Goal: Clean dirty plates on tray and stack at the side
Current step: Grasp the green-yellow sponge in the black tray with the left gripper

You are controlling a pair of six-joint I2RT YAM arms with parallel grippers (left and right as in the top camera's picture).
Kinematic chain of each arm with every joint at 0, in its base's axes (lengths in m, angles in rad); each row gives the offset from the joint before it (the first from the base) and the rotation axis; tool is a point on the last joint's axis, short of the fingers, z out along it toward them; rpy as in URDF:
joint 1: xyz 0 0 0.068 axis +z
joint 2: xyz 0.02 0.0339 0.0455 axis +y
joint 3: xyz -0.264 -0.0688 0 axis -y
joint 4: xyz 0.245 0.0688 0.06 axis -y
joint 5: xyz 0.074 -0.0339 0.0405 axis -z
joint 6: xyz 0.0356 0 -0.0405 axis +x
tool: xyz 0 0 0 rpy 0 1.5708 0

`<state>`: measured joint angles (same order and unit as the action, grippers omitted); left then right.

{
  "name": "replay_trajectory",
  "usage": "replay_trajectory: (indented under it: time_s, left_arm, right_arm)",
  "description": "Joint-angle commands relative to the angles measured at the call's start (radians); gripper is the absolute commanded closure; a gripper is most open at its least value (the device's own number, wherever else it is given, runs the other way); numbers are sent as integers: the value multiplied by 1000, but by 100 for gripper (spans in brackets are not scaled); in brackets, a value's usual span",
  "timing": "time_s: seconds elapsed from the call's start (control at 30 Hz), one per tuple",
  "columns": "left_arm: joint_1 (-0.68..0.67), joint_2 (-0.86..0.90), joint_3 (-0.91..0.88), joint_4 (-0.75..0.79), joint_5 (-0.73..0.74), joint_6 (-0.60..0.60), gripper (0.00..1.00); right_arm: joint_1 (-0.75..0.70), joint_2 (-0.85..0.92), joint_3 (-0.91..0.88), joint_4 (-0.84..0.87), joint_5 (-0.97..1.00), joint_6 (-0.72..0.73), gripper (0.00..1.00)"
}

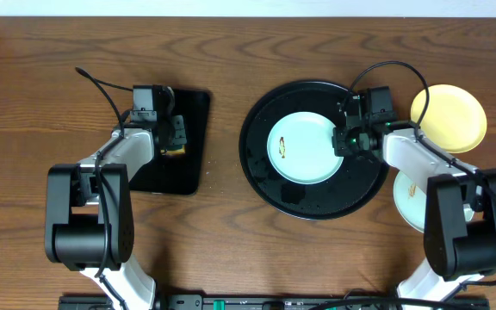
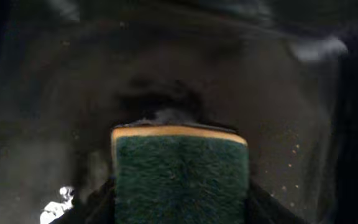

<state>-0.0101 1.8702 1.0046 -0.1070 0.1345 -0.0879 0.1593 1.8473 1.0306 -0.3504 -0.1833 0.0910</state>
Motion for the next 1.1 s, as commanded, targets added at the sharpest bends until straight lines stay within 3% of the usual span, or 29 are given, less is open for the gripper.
replay_trajectory:
  time_s: [0.0, 0.17, 0.57, 1.07]
  left_arm:
    - [2, 24, -21, -11, 3, -2, 73]
    - [2, -37, -20, -19, 3, -2, 92]
    - [2, -362, -21, -148, 11, -2, 93]
    - [2, -445, -21, -172, 37, 6, 93]
  right_arm:
    - [18, 17, -6, 3, -2, -1, 85]
    - [18, 17, -6, 4, -2, -2, 88]
    - [18, 18, -6, 5, -2, -2, 84]
    - [19, 18, -6, 6, -2, -2, 60]
